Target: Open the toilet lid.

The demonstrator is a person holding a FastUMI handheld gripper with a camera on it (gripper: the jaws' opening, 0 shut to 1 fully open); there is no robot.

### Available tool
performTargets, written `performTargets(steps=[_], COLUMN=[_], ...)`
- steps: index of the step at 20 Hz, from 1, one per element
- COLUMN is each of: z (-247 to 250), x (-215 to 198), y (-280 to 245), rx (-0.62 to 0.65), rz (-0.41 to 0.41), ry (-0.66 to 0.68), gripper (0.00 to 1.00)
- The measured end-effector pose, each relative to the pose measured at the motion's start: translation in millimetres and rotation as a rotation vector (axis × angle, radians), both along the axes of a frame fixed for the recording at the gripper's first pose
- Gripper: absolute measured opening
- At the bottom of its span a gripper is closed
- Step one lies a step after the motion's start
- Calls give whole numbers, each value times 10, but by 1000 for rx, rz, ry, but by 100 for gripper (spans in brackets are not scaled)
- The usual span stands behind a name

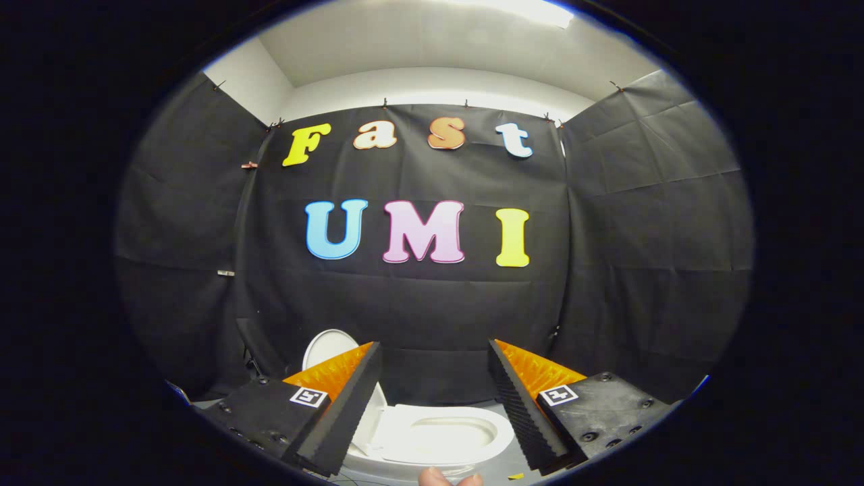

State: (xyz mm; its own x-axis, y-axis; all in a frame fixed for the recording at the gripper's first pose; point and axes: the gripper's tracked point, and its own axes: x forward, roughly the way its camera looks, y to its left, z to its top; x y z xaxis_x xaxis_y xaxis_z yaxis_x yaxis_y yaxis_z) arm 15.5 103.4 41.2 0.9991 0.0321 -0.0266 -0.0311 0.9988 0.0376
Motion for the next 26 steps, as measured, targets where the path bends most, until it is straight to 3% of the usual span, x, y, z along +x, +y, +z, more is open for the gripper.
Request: performTargets(steps=[10,26], z=[-41,173], x=[-273,-551], y=[-950,-887], rx=[12,9], rz=[-103,-82], ry=[-6,-52], gripper=[98,98])
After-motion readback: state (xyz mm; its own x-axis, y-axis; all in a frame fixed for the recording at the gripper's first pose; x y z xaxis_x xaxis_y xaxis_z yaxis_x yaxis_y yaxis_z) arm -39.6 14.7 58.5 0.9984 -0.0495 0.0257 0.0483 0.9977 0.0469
